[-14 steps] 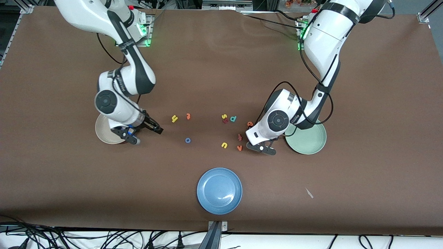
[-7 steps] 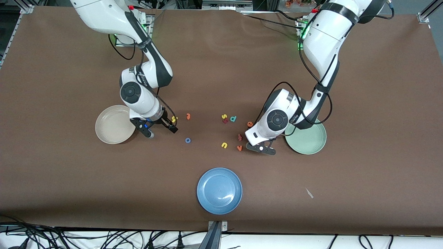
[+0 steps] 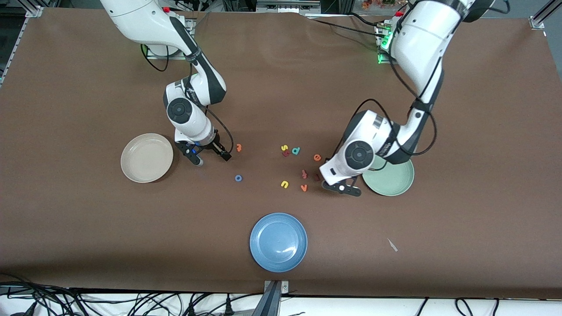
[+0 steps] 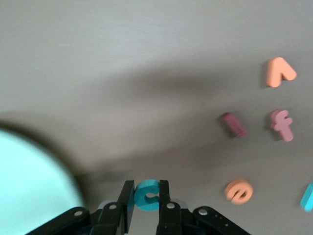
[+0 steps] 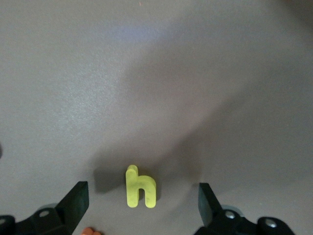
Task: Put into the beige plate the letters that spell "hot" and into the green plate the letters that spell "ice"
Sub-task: 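Place the teal c on the green plate while the right gripper grasps yellow h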
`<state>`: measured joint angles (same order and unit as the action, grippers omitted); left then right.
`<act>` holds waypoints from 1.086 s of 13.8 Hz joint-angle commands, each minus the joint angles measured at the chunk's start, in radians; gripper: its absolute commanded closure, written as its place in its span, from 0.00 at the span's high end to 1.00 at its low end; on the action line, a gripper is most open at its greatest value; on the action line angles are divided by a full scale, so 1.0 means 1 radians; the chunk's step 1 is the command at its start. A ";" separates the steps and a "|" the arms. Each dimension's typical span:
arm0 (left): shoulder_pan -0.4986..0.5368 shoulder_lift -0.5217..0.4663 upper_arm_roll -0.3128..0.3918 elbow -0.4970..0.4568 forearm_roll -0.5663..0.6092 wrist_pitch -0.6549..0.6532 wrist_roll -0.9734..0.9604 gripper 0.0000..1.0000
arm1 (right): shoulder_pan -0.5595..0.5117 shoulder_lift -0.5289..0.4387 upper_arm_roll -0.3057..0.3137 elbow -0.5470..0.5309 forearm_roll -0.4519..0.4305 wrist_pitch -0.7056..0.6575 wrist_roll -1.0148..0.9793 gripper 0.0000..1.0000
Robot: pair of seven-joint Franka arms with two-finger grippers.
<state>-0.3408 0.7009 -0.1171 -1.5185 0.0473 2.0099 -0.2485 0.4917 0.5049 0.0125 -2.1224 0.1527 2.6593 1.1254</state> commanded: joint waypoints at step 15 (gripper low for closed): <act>0.102 -0.040 -0.016 -0.008 0.128 -0.045 0.029 1.00 | 0.011 -0.006 0.012 -0.031 0.011 0.064 0.013 0.03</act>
<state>-0.2009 0.6725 -0.1309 -1.5559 0.1578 1.9729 -0.2173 0.4951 0.4898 0.0222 -2.1459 0.1527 2.7119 1.1318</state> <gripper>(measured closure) 0.229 0.736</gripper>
